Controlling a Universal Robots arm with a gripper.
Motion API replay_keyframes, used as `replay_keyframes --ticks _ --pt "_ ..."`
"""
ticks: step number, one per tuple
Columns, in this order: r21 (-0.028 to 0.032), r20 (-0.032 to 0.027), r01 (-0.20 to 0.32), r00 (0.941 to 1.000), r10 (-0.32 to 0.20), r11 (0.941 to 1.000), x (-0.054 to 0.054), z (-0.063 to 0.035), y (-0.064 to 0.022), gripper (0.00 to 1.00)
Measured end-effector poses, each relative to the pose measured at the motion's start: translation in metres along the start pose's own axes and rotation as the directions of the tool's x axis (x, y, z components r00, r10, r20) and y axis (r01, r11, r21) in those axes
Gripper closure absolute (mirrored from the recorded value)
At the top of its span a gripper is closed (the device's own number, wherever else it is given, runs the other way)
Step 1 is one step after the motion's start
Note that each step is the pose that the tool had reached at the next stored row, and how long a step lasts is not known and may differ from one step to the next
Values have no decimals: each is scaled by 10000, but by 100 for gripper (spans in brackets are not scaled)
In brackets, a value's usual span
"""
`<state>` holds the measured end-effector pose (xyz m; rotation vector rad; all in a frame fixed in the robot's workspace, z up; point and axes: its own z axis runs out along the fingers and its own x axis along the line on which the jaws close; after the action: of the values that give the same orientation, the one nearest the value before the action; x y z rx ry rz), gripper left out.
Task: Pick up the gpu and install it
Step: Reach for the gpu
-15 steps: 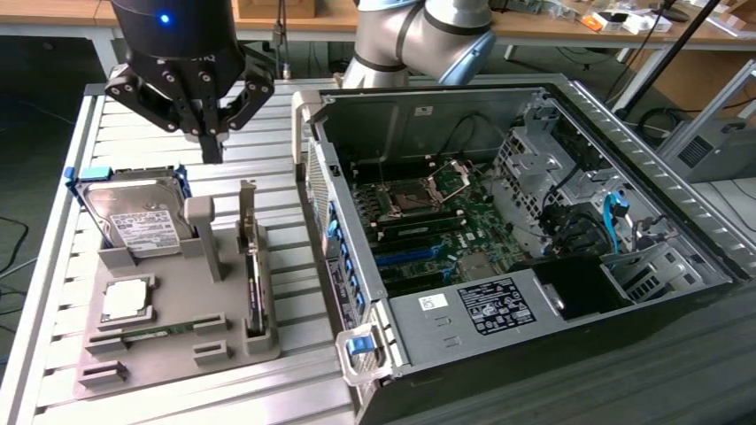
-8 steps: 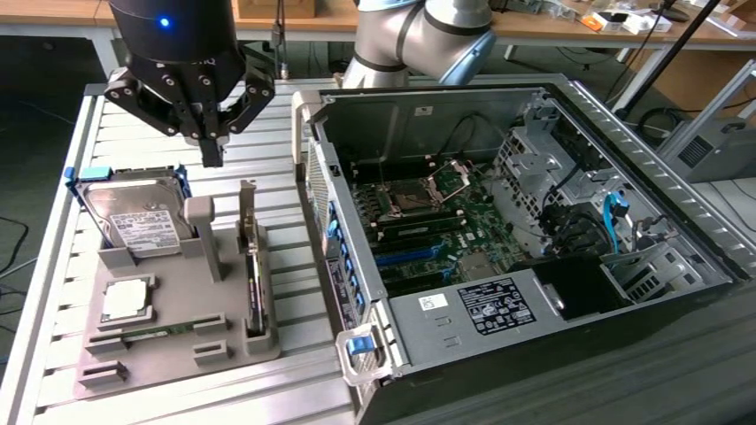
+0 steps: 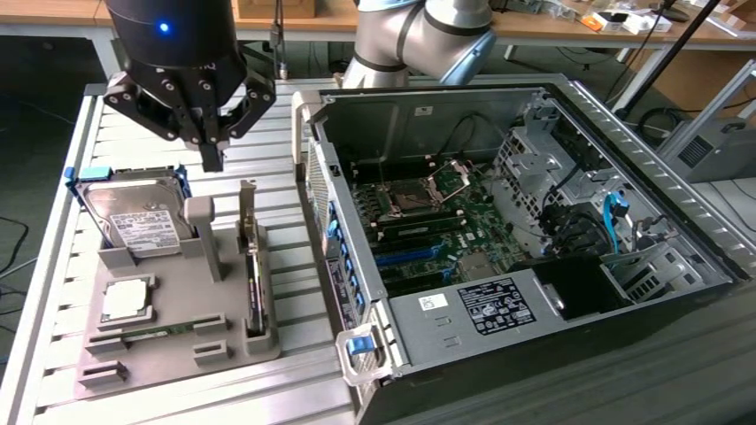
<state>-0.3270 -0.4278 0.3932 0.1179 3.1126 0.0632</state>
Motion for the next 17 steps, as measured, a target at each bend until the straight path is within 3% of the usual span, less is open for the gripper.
replay_keyframes --ticks 17 --pt "7 1 0 10000 0 10000 -8 -4 -109 89"
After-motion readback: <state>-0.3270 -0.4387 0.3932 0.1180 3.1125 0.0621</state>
